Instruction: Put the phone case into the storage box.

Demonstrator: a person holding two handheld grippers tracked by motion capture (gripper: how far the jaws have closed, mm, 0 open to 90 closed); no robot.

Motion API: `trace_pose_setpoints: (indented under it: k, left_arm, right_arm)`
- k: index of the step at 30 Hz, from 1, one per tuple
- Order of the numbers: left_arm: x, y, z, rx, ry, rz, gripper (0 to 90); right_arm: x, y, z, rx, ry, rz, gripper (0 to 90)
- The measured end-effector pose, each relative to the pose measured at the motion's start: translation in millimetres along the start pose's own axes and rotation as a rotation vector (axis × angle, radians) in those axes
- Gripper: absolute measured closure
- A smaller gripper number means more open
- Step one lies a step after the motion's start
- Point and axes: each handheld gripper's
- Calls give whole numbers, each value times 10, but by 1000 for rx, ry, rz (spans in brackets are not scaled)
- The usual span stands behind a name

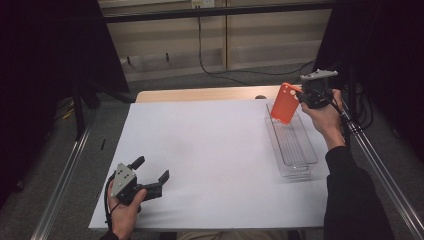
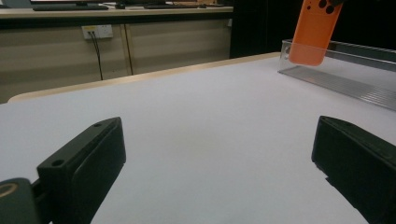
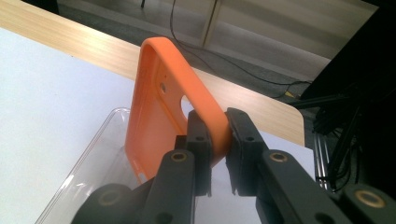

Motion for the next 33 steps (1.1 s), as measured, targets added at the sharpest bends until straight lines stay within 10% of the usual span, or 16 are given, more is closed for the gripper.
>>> trace_pose_setpoints:
  k: [33]
  left_arm:
    - [8,-2,2,-7,0,6,28]
  right_arm:
    - [101,-134,258,4,-61,-55,793]
Point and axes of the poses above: each handheld gripper's, and its own axes: z roughly forward along the jaws, x roughly out of its top, y roughly to its right, and after that the axes turned 3 degrees about y, right-handed
